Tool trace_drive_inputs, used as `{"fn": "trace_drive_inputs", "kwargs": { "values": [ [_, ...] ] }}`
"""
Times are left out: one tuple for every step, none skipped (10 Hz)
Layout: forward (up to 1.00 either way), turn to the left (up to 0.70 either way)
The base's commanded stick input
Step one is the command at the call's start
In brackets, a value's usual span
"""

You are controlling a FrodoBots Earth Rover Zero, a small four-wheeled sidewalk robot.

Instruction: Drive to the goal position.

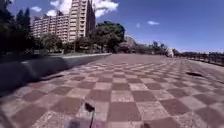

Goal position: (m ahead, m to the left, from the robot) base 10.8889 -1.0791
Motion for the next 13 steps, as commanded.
{"fn": "trace_drive_inputs", "kwargs": {
  "values": [
    [1.0,0.0],
    [1.0,0.0],
    [1.0,-0.02],
    [1.0,-0.4],
    [1.0,-0.4],
    [1.0,-0.4],
    [1.0,-0.4],
    [1.0,0.0],
    [1.0,0.0],
    [1.0,0.0],
    [1.0,0.0],
    [1.0,0.0],
    [1.0,0.0]
  ]
}}
